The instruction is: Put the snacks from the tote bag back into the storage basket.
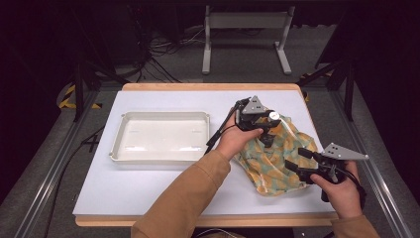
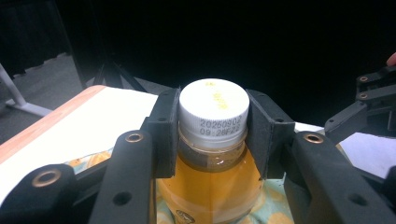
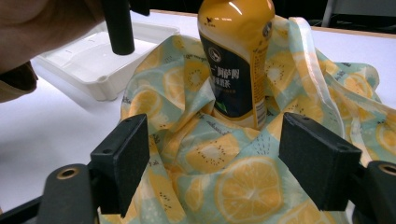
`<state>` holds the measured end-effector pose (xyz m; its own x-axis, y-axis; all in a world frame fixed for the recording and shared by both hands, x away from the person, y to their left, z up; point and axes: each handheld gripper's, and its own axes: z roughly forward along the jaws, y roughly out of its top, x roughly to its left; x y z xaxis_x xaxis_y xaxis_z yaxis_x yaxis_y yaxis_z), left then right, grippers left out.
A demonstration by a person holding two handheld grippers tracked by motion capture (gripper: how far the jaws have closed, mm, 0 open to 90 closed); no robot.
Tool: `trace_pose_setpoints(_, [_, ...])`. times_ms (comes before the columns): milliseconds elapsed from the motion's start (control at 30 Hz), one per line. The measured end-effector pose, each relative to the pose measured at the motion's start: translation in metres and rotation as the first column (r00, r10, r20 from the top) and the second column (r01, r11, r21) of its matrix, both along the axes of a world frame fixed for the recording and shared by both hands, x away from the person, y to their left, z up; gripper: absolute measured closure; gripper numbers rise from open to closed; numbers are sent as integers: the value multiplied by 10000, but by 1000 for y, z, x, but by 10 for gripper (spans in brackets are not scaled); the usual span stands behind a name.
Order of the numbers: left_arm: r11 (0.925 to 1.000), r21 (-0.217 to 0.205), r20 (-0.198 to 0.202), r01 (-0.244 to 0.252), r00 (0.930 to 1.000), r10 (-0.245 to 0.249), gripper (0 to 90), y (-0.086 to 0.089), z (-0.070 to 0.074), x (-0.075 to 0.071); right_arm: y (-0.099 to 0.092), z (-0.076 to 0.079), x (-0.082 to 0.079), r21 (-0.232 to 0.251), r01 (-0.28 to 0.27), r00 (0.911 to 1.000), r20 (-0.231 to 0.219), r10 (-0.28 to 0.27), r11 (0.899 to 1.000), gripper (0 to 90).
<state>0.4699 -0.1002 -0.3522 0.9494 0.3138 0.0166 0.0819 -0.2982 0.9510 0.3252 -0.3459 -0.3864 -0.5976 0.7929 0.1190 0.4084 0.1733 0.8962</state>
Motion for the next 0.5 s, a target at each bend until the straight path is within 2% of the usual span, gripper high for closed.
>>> trace_pose_setpoints(100, [10000,9,-133,-42,9999,43,583,2,6,-1,0,-1,0,15,30,10000,-63,-30,10000,256])
trace_pose_setpoints(200, [10000,76,-61,-52,10000,53,582,4,16,-3,2,-2,0,19,-16,10000,-58,16,10000,259])
trace_pose_setpoints(367, [10000,-51,-65,-21,10000,20,583,9,28,-6,4,-3,1,-25,-79,9999,-66,79,10000,259])
trace_pose_setpoints(500, [9999,142,6,-36,10000,36,582,10,39,-10,5,-3,1,-11,-52,10000,-62,52,10000,263])
